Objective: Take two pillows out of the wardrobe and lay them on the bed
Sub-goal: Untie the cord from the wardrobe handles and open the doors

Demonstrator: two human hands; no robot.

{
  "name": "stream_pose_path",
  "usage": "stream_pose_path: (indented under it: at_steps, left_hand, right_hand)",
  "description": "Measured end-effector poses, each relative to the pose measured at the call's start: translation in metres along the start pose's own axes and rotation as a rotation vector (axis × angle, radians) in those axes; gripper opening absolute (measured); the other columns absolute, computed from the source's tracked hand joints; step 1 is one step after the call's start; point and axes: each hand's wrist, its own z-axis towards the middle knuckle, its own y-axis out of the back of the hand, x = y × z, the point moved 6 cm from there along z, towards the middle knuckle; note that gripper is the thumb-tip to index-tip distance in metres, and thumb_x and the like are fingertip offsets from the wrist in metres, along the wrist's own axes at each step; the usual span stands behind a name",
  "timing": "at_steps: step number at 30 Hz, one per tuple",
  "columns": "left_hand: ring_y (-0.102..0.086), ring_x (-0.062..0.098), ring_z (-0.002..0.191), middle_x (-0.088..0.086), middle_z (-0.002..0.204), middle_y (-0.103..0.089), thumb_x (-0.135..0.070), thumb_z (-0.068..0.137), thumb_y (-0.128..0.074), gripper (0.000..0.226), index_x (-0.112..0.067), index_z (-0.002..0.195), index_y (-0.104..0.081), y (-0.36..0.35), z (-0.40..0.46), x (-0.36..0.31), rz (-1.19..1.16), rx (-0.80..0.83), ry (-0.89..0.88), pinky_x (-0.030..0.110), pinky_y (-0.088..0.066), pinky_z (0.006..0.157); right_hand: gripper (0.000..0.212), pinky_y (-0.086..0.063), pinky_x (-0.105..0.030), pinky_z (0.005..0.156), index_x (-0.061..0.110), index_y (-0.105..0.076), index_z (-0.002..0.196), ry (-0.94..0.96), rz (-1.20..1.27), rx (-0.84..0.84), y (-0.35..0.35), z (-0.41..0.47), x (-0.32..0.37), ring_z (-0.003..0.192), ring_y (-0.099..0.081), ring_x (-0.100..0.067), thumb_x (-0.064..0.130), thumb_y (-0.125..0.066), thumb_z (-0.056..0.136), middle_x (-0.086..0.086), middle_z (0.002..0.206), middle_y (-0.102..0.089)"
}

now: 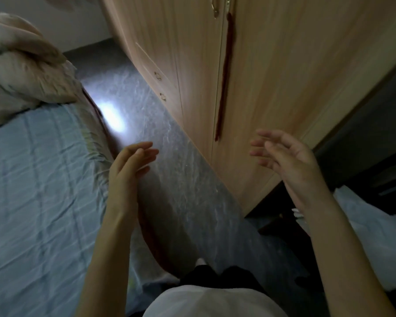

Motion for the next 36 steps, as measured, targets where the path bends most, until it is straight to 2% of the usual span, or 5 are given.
stream_pose_path:
  at_steps: [7, 14, 22, 29, 36]
  left_hand:
    - [-0.061, 0.011, 0.090, 0.000, 0.094, -0.067, -0.032, 0.077, -0.044, 0.024, -0.026, 0.091, -0.062, -0.006, 0.077, 0.000, -0.004, -0.078, 0.008, 0.025, -0.040, 0.077]
    - [-0.062, 0.013, 0.091, 0.000, 0.093, -0.067, -0.023, 0.089, -0.045, 0.018, -0.029, 0.088, -0.063, -0.030, 0.174, 0.003, -0.024, -0.139, 0.029, 0.032, -0.040, 0.082]
    - [-0.067, 0.014, 0.093, -0.002, 0.097, -0.069, -0.034, 0.081, -0.047, 0.023, -0.032, 0.096, -0.064, -0.064, 0.270, -0.014, -0.038, -0.102, -0.022, 0.013, -0.048, 0.069]
    - [-0.067, 0.018, 0.093, 0.001, 0.097, -0.069, -0.019, 0.093, -0.042, 0.023, -0.027, 0.096, -0.064, -0.068, 0.345, -0.012, -0.148, -0.090, 0.032, 0.024, -0.045, 0.075]
    - [-0.067, 0.021, 0.095, 0.006, 0.101, -0.068, -0.018, 0.095, -0.037, 0.026, -0.019, 0.102, -0.062, -0.078, 0.446, -0.018, -0.167, 0.075, 0.039, 0.029, -0.048, 0.083]
  right_hand:
    - [0.025, -0.051, -0.015, 0.066, 0.027, -0.064, 0.095, -0.027, -0.003, 0.091, -0.027, 0.100, -0.003, 0.080, -0.065, -0.009, 0.008, -0.046, 0.092, 0.005, 0.087, -0.069]
    - [0.026, -0.051, -0.019, 0.069, 0.025, -0.063, 0.097, 0.001, -0.040, 0.213, -0.061, 0.220, 0.001, 0.082, -0.065, -0.012, 0.006, -0.045, 0.093, 0.002, 0.090, -0.068]
    - [0.027, -0.052, -0.018, 0.071, 0.028, -0.063, 0.097, 0.024, -0.104, 0.369, -0.100, 0.322, 0.011, 0.083, -0.066, -0.009, 0.007, -0.047, 0.092, 0.007, 0.089, -0.069]
    - [0.025, -0.051, -0.016, 0.067, 0.032, -0.065, 0.094, -0.010, -0.125, 0.335, -0.113, 0.380, 0.009, 0.084, -0.068, -0.009, 0.011, -0.052, 0.090, 0.008, 0.088, -0.071]
    - [0.027, -0.051, -0.023, 0.075, 0.036, -0.067, 0.096, -0.055, -0.082, 0.189, -0.133, 0.429, 0.001, 0.093, -0.066, -0.012, 0.050, -0.061, 0.073, 0.006, 0.098, -0.071]
